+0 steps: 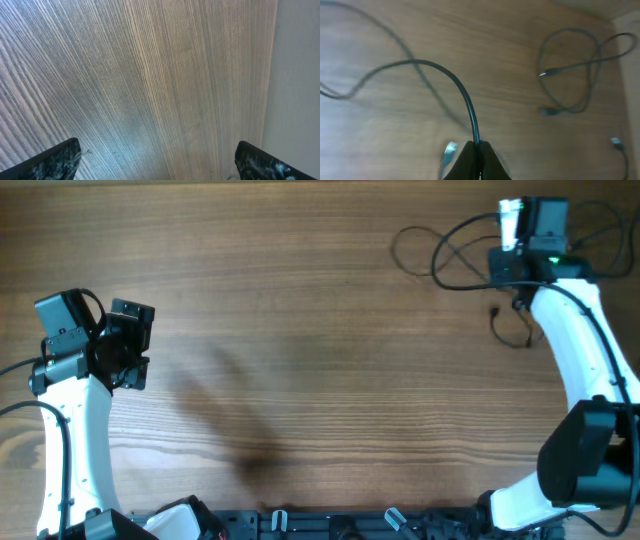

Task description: Untangle cables

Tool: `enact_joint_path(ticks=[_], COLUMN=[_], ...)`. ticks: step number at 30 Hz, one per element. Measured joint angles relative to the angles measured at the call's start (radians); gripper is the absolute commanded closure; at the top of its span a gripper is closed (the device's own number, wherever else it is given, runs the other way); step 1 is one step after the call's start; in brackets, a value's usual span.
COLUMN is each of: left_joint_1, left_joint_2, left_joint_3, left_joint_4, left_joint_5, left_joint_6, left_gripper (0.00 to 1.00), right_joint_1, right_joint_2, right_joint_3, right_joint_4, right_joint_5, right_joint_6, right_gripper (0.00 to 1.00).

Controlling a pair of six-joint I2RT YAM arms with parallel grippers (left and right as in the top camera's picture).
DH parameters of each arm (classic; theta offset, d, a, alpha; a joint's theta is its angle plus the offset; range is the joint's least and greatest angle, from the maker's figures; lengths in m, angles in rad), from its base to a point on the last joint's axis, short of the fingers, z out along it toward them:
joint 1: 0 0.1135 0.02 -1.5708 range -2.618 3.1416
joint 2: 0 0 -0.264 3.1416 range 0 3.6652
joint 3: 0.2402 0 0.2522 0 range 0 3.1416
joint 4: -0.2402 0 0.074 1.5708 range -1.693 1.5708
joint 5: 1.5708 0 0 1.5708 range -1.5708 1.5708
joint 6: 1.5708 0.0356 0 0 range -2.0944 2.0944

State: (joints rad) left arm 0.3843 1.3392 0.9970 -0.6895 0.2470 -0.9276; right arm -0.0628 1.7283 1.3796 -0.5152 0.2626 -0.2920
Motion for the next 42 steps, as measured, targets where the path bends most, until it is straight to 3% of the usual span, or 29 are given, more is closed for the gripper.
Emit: enact_joint_path(ticks=[10, 14, 20, 21, 22, 24, 25, 26, 27, 36, 42], left_joint_1=[0.000, 0.000, 0.000, 0.000, 0.000, 0.000, 0.000, 0.000, 0.000, 0.000, 0.000], left_joint_2=[0.000, 0.000, 0.000, 0.000, 0.000, 0.000, 0.000, 0.000, 0.000, 0.000, 0.000], left_joint_3=[0.000, 0.000, 0.000, 0.000, 0.000, 0.000, 0.000, 0.000, 0.000, 0.000, 0.000], left_joint_4=[0.000, 0.000, 0.000, 0.000, 0.000, 0.000, 0.000, 0.000, 0.000, 0.000, 0.000], left_joint_5=[0.000, 0.000, 0.000, 0.000, 0.000, 0.000, 0.000, 0.001, 0.000, 0.000, 0.000], left_joint_6=[0.000, 0.000, 0.000, 0.000, 0.000, 0.000, 0.000, 0.000, 0.000, 0.000, 0.000], left_gripper=[0.00, 0.00, 0.00, 0.00, 0.00, 0.00, 0.00, 0.00, 0.00, 0.00, 0.00], right_joint_1=[-0.170, -0.187, -0.167, -0.167, -0.167, -0.167, -0.167, -0.167, -0.167, -0.167, -0.167], right_joint_2=[0.000, 0.000, 0.038, 0.051, 0.070, 0.105, 0.120, 0.136, 0.145, 0.141, -0.117], right_joint_3=[0.000, 0.000, 0.000, 0.000, 0.000, 0.000, 0.000, 0.000, 0.000, -0.001, -0.001], right_joint_4=[0.071, 0.056, 0.057, 0.060, 0.069, 0.099, 0.114, 0.140, 0.159, 0.256, 0.174], right_joint_5=[-0.016, -0.275, -0.455, -0.464, -0.469, -0.468, -0.465, -0.460, -0.457, -0.437, -0.434], right_joint_6=[0.071, 0.028, 0.024, 0.024, 0.022, 0.017, 0.016, 0.011, 0.016, 0.092, 0.148], right_gripper=[0.95, 0.92, 0.90, 0.85, 0.70, 0.60, 0.47, 0.19, 0.00, 0.00, 0.00])
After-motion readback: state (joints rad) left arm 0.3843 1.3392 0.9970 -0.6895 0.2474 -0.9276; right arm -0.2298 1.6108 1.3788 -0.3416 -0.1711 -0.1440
